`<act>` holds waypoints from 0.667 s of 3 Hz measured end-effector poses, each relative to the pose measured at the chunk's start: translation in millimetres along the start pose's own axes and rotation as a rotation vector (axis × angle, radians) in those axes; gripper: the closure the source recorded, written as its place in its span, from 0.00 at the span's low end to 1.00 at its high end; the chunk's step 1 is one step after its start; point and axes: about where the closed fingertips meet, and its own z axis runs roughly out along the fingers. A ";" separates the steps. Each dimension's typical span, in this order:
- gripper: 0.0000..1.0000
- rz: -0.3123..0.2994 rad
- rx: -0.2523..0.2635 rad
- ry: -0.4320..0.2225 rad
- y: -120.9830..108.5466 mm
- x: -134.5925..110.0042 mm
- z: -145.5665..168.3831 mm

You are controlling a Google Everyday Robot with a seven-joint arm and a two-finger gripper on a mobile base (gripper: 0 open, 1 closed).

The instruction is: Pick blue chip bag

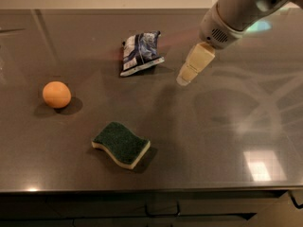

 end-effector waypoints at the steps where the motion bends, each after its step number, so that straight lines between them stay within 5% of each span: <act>1: 0.00 0.055 0.010 -0.038 -28.8 -16.8 31.9; 2: 0.00 0.089 0.003 -0.059 -52.4 -33.8 62.6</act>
Offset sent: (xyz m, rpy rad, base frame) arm 0.1241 0.0444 -0.0377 0.1254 0.0104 -0.0923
